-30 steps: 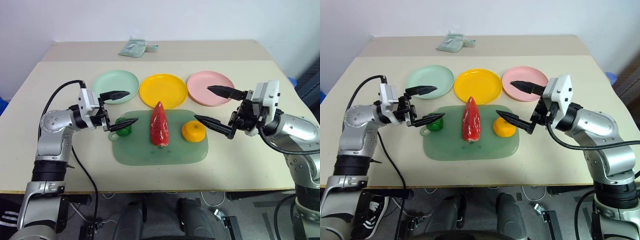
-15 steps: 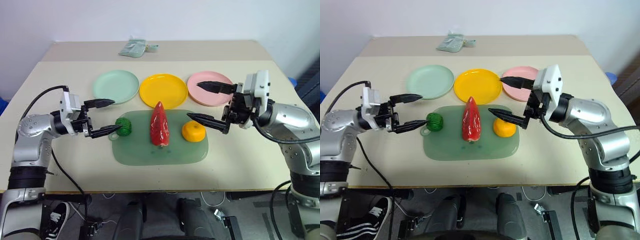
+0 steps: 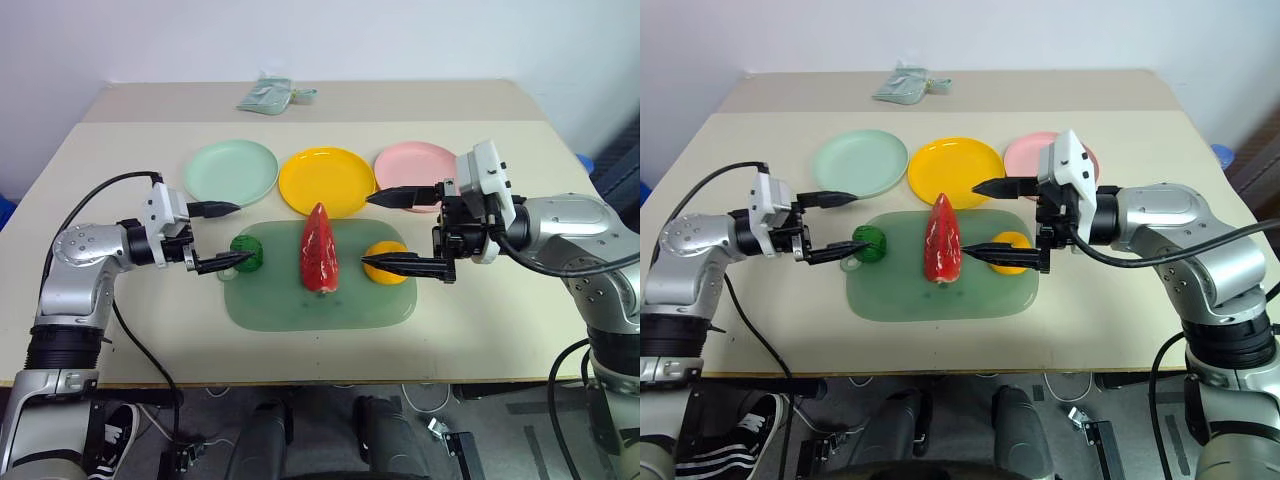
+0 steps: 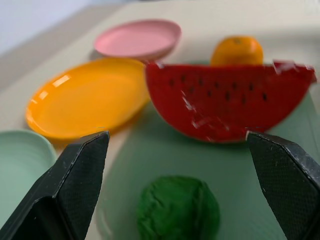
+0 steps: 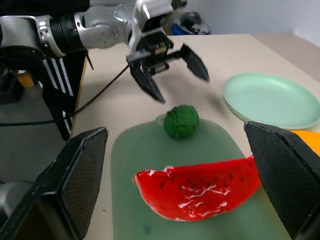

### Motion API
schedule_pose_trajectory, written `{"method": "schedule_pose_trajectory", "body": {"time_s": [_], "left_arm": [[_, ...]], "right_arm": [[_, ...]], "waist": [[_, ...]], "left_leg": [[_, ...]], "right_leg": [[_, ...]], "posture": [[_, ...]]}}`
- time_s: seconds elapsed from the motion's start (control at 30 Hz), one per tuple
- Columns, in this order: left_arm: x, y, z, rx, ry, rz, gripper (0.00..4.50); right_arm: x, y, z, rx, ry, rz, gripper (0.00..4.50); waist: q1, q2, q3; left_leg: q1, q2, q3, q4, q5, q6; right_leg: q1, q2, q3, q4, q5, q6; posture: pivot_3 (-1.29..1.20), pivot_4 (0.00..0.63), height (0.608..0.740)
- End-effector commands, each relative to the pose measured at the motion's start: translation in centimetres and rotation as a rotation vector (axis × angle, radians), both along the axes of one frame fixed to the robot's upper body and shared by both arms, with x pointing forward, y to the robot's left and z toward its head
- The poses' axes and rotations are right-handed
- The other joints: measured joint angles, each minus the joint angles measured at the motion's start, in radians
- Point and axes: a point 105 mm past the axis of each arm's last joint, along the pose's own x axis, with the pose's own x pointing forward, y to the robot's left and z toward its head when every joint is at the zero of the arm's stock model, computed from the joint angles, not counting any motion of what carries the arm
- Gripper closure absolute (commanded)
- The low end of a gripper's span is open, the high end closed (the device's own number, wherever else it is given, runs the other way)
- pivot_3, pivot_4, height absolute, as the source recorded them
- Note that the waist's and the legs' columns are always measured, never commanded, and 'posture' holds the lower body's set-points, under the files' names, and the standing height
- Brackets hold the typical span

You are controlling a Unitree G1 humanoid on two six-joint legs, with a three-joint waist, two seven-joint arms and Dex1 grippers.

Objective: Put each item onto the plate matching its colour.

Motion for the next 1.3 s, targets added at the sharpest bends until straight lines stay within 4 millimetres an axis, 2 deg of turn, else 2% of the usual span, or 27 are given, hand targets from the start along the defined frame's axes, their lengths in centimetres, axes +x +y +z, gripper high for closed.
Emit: {"method": "schedule_pose_trajectory", "body": {"time_s": [0.03, 0.13, 0.23, 0.47, 0.67, 0.8, 0.93, 1.07, 1.13, 1.3], "left_arm": [[0.1, -0.4, 0.2, 0.055, -0.048, 0.001, 0.0], [0.1, -0.9, -0.1, 0.062, -0.036, -0.006, 0.0], [0.3, -0.9, -1.4, 0.152, -0.054, -0.001, 0.0], [0.5, -1.3, -2.4, 0.126, -0.039, 0.023, 0.0], [2.0, -0.3, -3.4, 0.179, -0.05, 0.119, 0.0], [1.8, -0.3, -4.2, 0.128, 0.038, 0.112, 0.0], [1.4, -1.1, -4.6, 0.093, 0.056, 0.097, 1.23], [1.3, -1.3, -5.0, 0.089, 0.083, 0.103, 1.23], [2.1, -1.2, -3.8, 0.006, 0.069, 0.159, 1.23], [5.9, 0.4, 1.1, -0.264, 0.03, 0.413, 1.23]], "right_arm": [[-0.3, 0.4, 1.0, 0.026, -0.068, 0.024, 0.06], [-0.2, 0.3, 0.8, 0.025, -0.082, 0.016, 0.06], [-0.2, 0.3, 0.8, 0.032, -0.112, 0.01, 0.06], [-0.3, 0.3, 0.4, 0.035, -0.132, -0.002, 0.06], [-0.3, 0.2, 0.2, 0.032, -0.131, -0.016, 0.06], [-0.1, 0.2, 0.2, 0.03, -0.136, -0.021, 0.06], [0.0, 0.3, 0.4, 0.03, -0.144, -0.018, 0.0], [0.2, 0.3, 0.5, 0.028, -0.15, -0.023, 0.0], [0.3, 0.3, 0.6, 0.028, -0.157, -0.024, 0.0], [0.6, 0.4, 1.2, 0.07, -0.151, -0.036, 0.0]], "waist": [[-0.001, 0.0, 0.0], [-0.002, 0.0, 0.0], [-0.001, 0.0, 0.0], [-0.002, 0.0, 0.0], [-0.002, 0.0, 0.0], [0.0, 0.0, 0.0], [-0.001, 0.0, 0.0], [-0.001, 0.0, 0.0], [-0.001, 0.0, 0.0], [0.001, -0.001, 0.001]], "left_leg": [[0.0, 0.0, 0.0, 0.0, 0.0, 0.0], [0.0, 0.0, 0.0, 0.0, 0.0, 0.0], [0.0, 0.0, 0.0, 0.0, 0.0, 0.0], [0.0, 0.0, 0.0, 0.0, 0.0, 0.0], [0.0, 0.0, 0.0, 0.0, 0.0, 0.0], [0.0, 0.0, 0.0, 0.0, 0.0, 0.0], [0.0, 0.0, 0.0, 0.0, 0.0, 0.0], [0.0, 0.0, 0.0, 0.0, 0.0, 0.0], [0.0, 0.0, 0.0, 0.0, 0.0, 0.0], [0.0, 0.0, -0.001, 0.002, 0.0, 0.0]], "right_leg": [[0.0, 0.0, 0.0, 0.0, 0.0, 0.0], [0.0, 0.0, 0.0, 0.0, 0.0, 0.0], [0.0, 0.0, 0.0, 0.0, 0.0, 0.0], [0.0, 0.0, 0.0, 0.0, 0.0, 0.0], [0.0, 0.0, 0.0, 0.0, 0.0, 0.0], [0.0, 0.0, 0.0, 0.0, 0.0, 0.0], [0.0, 0.0, 0.0, 0.0, 0.0, 0.0], [0.0, 0.0, 0.0, 0.001, 0.0, 0.0], [0.0, 0.0, 0.0, 0.001, 0.0, 0.0], [0.0, 0.0, 0.0, 0.002, 0.0, 0.0]], "posture": [[0.0, 0.15, 0.74], [0.0, 0.15, 0.74], [0.0, 0.15, 0.74], [0.0, 0.15, 0.74], [0.0, 0.15, 0.74], [0.0, 0.15, 0.74], [0.0, 0.15, 0.74], [0.0, 0.15, 0.74], [0.0, 0.15, 0.74], [0.0, 0.15, 0.74]]}}
